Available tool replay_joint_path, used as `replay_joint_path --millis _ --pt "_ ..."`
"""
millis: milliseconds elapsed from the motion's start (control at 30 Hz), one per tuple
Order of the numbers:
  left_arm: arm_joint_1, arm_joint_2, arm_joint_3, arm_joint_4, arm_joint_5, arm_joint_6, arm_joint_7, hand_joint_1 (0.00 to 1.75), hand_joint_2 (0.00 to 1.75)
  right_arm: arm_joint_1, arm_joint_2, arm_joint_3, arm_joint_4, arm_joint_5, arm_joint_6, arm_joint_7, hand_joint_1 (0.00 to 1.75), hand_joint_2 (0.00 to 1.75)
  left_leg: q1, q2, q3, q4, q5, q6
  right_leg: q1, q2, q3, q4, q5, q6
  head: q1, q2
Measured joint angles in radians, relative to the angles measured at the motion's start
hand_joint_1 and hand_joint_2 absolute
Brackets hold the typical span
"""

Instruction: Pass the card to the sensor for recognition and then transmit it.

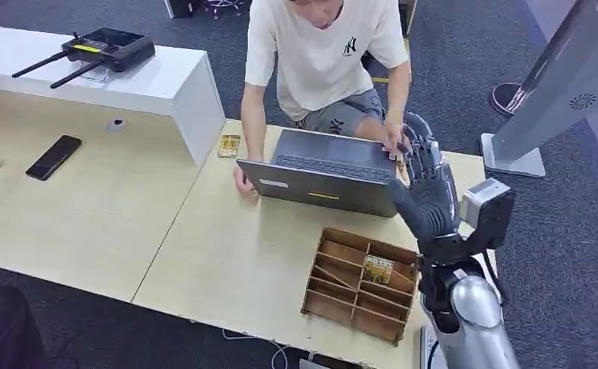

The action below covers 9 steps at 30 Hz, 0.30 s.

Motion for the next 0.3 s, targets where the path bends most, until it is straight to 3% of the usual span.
replay_joint_path --millis 300 --pt "0.007 -0.002 0.018 0.000 0.024 -0.009 0.004 0.00 0.00 0.174 -0.073 -0.028 -0.162 0.032 0.006 0.000 0.00 0.00 0.000 0.000 0.000 0.000 0.000 0.000 0.000 0.000 0.000 0.000 0.000 0.000 0.000 0.000"
